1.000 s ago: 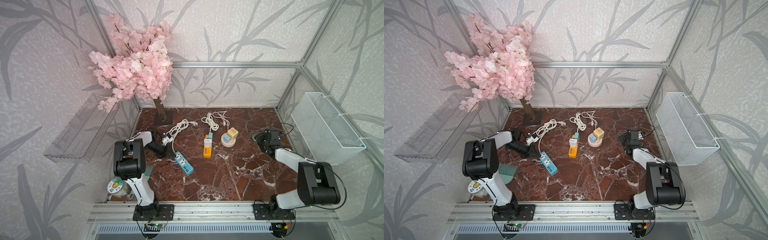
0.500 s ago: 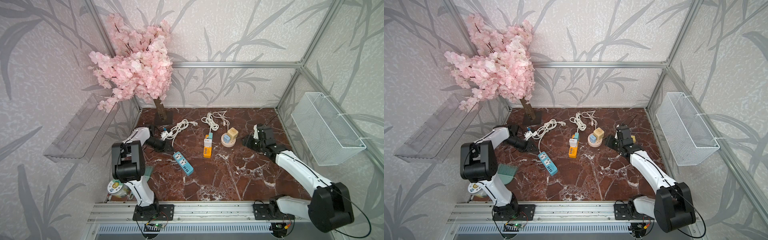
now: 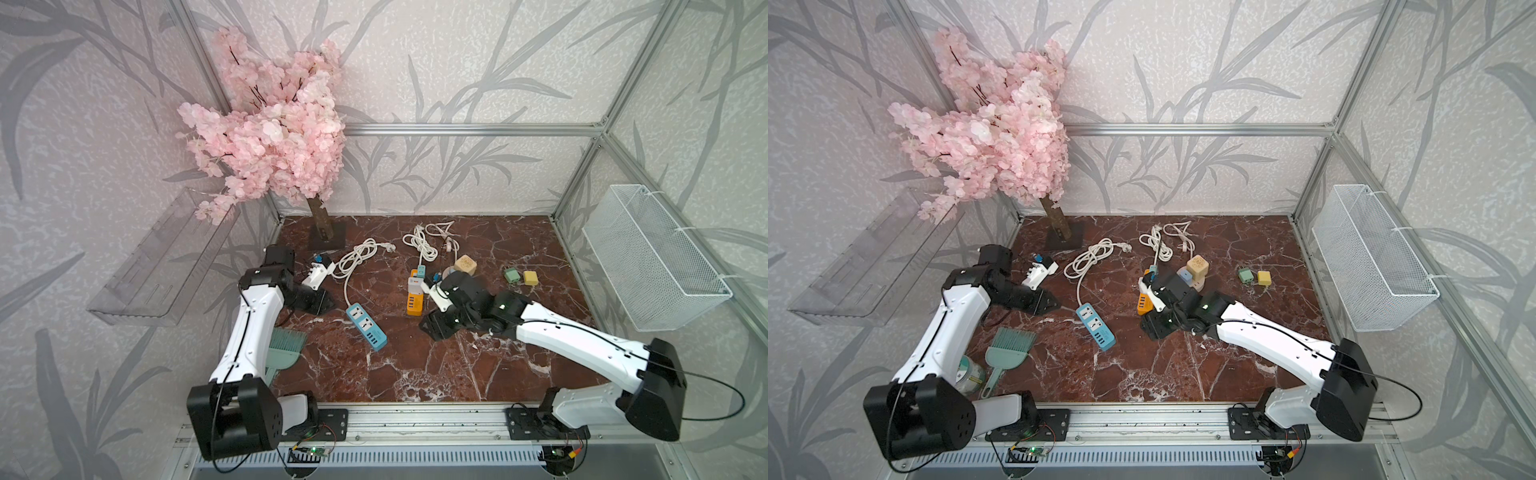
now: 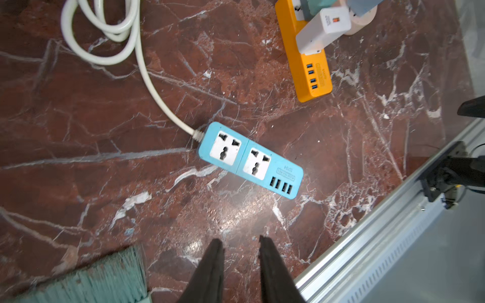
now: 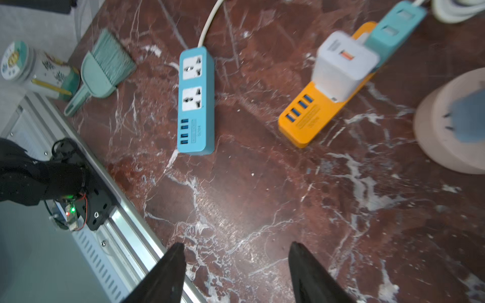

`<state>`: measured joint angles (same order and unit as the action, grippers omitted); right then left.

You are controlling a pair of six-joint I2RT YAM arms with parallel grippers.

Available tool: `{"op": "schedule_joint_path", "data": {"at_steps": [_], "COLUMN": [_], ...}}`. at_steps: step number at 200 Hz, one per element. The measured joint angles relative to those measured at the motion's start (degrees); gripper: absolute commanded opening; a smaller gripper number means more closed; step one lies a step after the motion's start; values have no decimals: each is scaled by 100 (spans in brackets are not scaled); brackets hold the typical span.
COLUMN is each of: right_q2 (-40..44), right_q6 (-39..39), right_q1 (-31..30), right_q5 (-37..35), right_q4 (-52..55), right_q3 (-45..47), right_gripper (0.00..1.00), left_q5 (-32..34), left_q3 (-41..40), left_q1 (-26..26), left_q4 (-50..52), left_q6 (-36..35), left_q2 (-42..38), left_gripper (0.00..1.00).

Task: Pull the plug off the socket
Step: Move the socket to the center of the board.

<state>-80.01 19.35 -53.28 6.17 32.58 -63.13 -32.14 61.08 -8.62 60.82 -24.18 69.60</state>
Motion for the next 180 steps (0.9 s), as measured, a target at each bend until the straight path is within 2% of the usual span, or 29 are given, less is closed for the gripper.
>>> {"op": "schedule_joint_path", "data": {"at_steps": [10, 39, 49, 80, 99, 180], "right_q2": [-341, -1362, -1696, -2542, -2994, -4159], "right_q6": [-136, -455, -511, -610, -667, -765], "right_q1": [-223, -807, -949, -1091, -1091, -1097], "right_q5": [-33, -208, -236, -267, -315, -514], "right_q4": [79, 162, 151, 122, 155, 210], "right_q3": [-186, -883, -1119, -1639, -2002, -2975], "right_gripper": [70, 72, 74, 76, 82, 81], "left_q5": [214, 787, 933, 1259, 1388, 1718], "left_q3": [-243, -745, -874, -1036, -1040, -1058], "left_q1": [-13, -76, -83, -83, -83, -87], "left_q4": [-61, -391, -533, -787, -916, -1047], "left_q6": [131, 435, 525, 719, 787, 885], "left_q2": [-302, -841, -916, -1027, -1043, -1038], "left_gripper": [50, 55, 59, 63, 63, 63]}}
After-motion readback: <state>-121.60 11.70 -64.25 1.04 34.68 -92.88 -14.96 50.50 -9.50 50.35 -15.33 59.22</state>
